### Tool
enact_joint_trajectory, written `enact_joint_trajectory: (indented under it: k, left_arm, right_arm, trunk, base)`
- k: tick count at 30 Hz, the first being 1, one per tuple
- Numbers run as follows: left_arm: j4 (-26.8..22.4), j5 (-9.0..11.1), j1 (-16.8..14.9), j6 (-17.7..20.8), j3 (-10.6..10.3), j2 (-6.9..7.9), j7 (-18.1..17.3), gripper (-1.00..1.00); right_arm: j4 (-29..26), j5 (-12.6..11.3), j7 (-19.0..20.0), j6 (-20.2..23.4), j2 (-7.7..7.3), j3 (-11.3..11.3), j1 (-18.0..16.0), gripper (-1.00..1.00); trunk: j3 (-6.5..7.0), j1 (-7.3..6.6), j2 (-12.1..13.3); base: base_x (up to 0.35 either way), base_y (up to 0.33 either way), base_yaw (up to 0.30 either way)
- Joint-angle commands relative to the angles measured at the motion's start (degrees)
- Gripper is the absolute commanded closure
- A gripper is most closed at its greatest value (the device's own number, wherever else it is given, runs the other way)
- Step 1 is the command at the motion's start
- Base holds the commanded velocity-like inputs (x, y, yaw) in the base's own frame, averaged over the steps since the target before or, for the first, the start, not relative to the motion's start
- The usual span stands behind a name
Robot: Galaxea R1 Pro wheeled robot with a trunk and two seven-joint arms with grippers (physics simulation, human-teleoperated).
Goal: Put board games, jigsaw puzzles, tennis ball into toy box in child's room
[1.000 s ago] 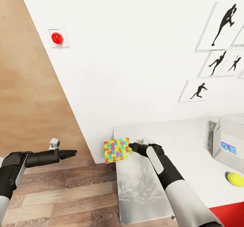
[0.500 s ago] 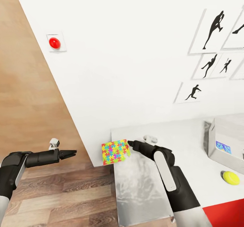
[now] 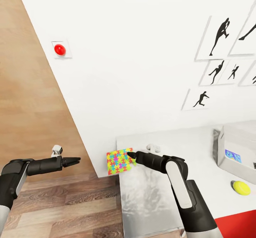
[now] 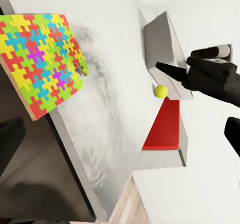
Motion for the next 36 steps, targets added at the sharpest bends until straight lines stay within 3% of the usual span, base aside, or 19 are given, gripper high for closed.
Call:
enact_joint_trajectory:
  k: [1,5,10,36]
  left_arm:
    - [-0.01,-0.02,-0.03,0.61,-0.01,0.02,-0.22,-1.0]
    - [0.0,-0.02,-0.03,0.62,-0.01,0.04,-0.21,-1.0]
    - [0.0,-0.02,-0.02,0.62,-0.01,0.04,-0.26,-1.0]
    - [0.07,0.0,-0.02,0.54,0.0,0.05,-0.43,-1.0]
  right_arm:
    - [-0.09,-0.74,0.15,0.45,0.0,-0.03,-0.05,-1.0]
    - [-0.2,-1.36,3.88,1.16,-0.02,-0.45,-0.03,-1.0]
    - [-0.23,-1.6,5.77,1.36,-0.04,-0.69,-0.03,-1.0]
    - [-0.23,-1.57,6.73,0.43,0.04,-0.69,0.5,-1.0]
  trunk:
    - [-0.01,0.04,-0.1]
    - [0.31,0.04,-0.1]
    - [0.46,0.04,-0.1]
    - [1.14,0.04,-0.1]
  base:
    - [0.0,0.0,0.022]
    - [0.0,0.0,0.048]
    - [0.0,0.0,0.03]
    - [0.0,0.0,0.001]
